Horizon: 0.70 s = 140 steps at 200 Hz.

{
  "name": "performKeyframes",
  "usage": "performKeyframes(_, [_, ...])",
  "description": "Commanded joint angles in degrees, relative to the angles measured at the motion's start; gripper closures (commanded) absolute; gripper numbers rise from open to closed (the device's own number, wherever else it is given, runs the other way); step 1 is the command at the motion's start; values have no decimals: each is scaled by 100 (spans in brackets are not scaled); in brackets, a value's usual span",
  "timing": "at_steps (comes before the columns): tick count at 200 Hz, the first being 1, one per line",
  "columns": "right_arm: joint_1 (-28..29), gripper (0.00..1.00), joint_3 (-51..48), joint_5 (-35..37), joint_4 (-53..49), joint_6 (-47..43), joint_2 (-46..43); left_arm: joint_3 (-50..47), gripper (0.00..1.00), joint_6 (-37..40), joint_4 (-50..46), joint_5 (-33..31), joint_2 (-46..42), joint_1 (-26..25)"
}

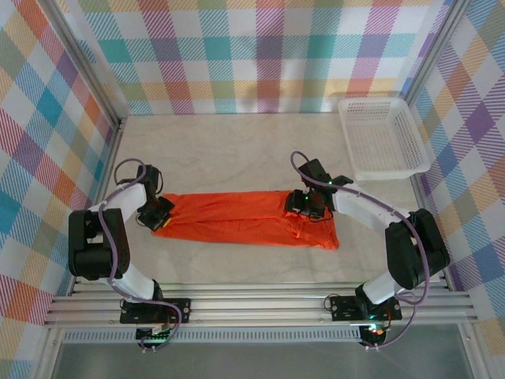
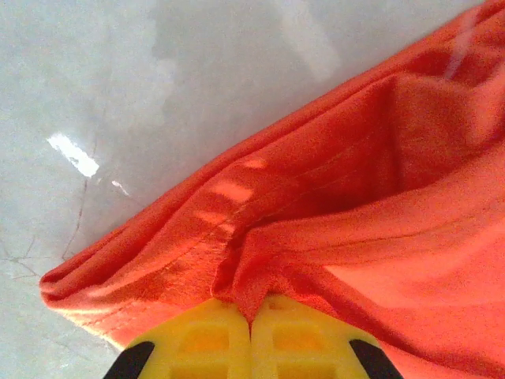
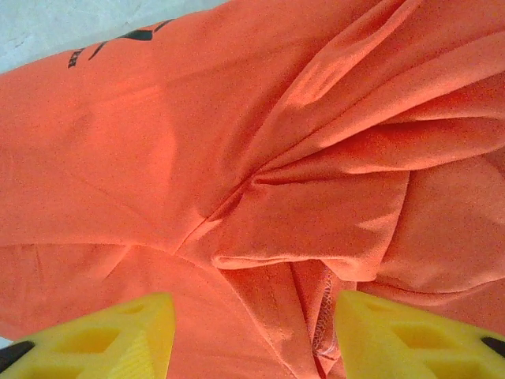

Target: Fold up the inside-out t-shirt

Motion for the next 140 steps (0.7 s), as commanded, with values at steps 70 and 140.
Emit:
performKeyframes(70, [30, 45, -182, 143, 2, 88, -108, 2135, 100, 622, -618, -241, 572, -201])
performKeyframes(140, [30, 44, -242, 141, 154, 229, 139, 4326, 100, 1517, -1037, -750, 1989, -960])
